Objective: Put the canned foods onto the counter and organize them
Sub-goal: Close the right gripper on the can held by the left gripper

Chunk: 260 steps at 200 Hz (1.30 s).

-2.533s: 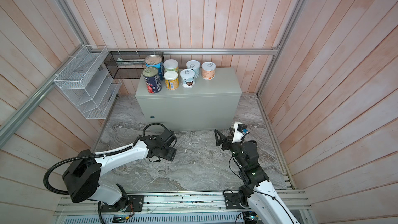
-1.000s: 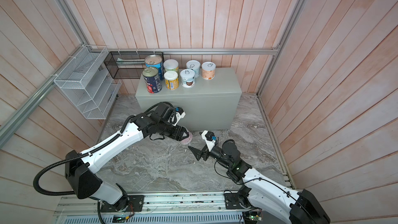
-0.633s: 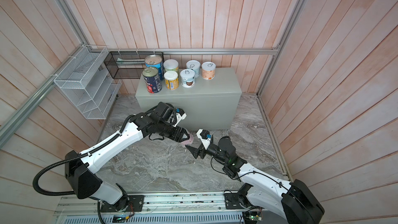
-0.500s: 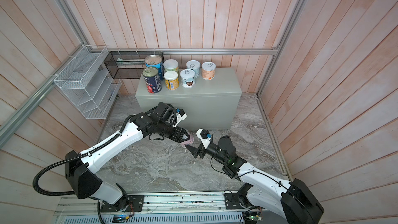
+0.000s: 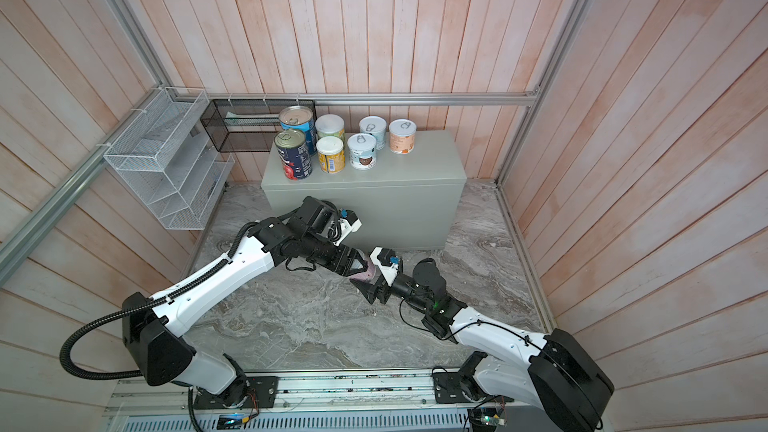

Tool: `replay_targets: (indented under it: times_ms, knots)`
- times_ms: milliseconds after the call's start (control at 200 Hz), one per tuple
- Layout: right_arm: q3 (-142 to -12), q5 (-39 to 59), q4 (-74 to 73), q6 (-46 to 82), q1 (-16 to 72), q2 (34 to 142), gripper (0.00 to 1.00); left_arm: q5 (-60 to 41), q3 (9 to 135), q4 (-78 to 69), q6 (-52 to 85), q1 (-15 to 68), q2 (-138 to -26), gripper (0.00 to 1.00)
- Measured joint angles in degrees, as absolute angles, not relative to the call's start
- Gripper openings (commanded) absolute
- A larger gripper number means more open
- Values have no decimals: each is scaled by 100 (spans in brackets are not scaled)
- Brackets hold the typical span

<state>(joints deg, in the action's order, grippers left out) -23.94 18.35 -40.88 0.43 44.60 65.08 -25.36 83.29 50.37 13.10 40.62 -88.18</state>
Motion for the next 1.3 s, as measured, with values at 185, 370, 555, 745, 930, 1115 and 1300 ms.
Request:
replay_targets:
  times_ms: [185, 370, 555, 745, 930, 1115, 1300]
  knots:
    - [-2397, 1844, -4331, 71, 4486, 6615, 86, -2628, 8329, 5013, 1310, 4062, -8816, 54]
    - [-2397, 1874, -4530, 110, 4497, 6694, 84, -2727, 8287, 4939, 1330, 4062, -8816, 54]
    - [-2418, 1918, -4718, 152, 4510, 6943, 82, -2733, 8241, 4875, 1354, 4062, -8814, 54]
    - [-2449, 1962, -4858, 154, 4567, 7159, 68, -2655, 8152, 4882, 1374, 4038, -8783, 54]
    - [-2449, 1957, -5002, 217, 4587, 7262, 52, -2624, 8079, 4838, 1420, 4023, -8729, 54]
    - [-2449, 1861, -5109, 416, 4602, 7338, 49, -2602, 7983, 4672, 1463, 4005, -8707, 78]
    - [-2449, 1566, -5100, 631, 4606, 7338, 48, -2637, 7800, 4431, 1566, 4018, -8591, 100]
